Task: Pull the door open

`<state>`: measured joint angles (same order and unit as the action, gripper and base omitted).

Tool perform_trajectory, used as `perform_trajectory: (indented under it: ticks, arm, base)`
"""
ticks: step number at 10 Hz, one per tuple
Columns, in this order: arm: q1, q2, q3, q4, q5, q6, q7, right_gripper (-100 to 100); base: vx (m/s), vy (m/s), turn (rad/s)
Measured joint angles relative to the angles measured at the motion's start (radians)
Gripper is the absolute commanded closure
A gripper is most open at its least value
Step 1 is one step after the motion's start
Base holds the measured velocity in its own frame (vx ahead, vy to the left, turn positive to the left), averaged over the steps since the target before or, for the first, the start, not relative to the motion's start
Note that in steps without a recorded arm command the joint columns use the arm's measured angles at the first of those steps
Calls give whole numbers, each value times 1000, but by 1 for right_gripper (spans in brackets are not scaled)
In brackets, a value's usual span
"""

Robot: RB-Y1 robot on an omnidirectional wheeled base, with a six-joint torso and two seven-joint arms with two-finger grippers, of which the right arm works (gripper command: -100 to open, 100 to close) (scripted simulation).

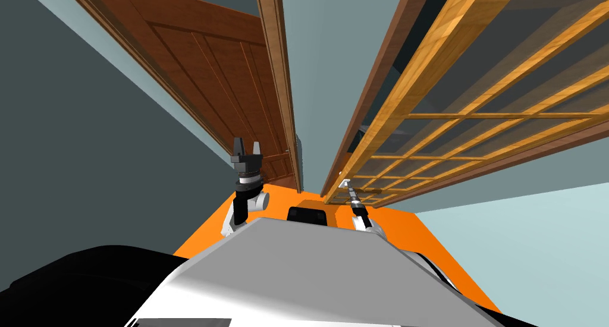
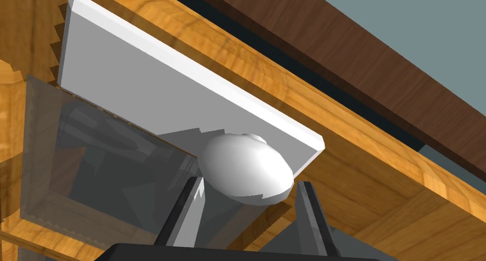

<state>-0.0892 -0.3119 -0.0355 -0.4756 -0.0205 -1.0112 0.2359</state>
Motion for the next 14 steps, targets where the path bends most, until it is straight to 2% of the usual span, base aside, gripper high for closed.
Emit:
perform_trajectory:
  ticks: [3, 6, 7, 12, 14]
  arm:
    - [6, 1, 9, -18, -23, 14, -75, 100]
    - [-3, 1, 15, -2, -43, 9, -147, 100]
    - [5, 1, 17, -17, -47, 16, -165, 100]
    - [-5, 4, 29, -8, -83, 20, -286, 100]
    - [9, 4, 34, -31, -95, 32, -330, 100]
  base:
    - [-45, -32, 59]
    - [-26, -16, 36]
    - [-31, -22, 51]
    - [-36, -26, 58]
    - [-30, -19, 32]
